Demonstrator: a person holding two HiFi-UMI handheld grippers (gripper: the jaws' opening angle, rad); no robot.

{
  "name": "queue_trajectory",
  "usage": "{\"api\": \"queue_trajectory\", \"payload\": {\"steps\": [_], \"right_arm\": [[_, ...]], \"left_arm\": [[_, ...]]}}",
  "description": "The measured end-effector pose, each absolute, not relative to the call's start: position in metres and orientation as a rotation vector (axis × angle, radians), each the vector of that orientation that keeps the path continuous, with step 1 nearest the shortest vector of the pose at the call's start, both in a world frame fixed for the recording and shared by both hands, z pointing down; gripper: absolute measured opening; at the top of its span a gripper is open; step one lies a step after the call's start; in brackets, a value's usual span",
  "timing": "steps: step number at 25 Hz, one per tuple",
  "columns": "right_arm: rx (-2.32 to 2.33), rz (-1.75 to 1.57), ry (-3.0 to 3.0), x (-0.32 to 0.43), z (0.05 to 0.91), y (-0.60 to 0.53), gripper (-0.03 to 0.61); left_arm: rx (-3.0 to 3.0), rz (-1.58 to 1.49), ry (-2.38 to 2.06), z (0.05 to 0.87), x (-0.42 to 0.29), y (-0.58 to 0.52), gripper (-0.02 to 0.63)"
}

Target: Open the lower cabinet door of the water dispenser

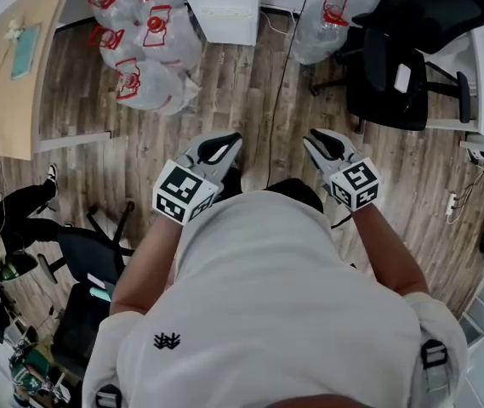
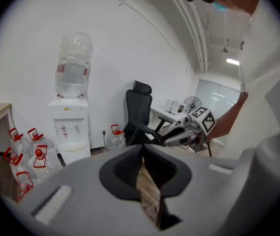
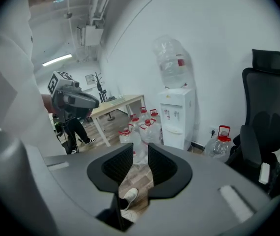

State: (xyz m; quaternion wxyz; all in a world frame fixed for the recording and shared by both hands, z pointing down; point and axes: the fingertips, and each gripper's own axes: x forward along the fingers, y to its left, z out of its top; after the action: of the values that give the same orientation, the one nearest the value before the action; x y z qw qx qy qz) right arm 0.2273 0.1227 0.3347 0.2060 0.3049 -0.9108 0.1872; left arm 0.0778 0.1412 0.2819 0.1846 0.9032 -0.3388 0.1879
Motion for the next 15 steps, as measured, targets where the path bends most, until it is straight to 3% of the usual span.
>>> {"api": "queue_trajectory", "payload": {"steps": [6,15], "right_arm": [[0.893,0.544,-2.475,0.168,0.378,0.044,0.072],[0.761,0.537,-2.425,0.143,0.501,-0.133,0.092]], "left_arm": [[2.553,0.616,-0.847,0.311,0.02,0.083,0.057],[2.484,0.703,-0.769,0.359,0.04,-0.028,0.057]]}}
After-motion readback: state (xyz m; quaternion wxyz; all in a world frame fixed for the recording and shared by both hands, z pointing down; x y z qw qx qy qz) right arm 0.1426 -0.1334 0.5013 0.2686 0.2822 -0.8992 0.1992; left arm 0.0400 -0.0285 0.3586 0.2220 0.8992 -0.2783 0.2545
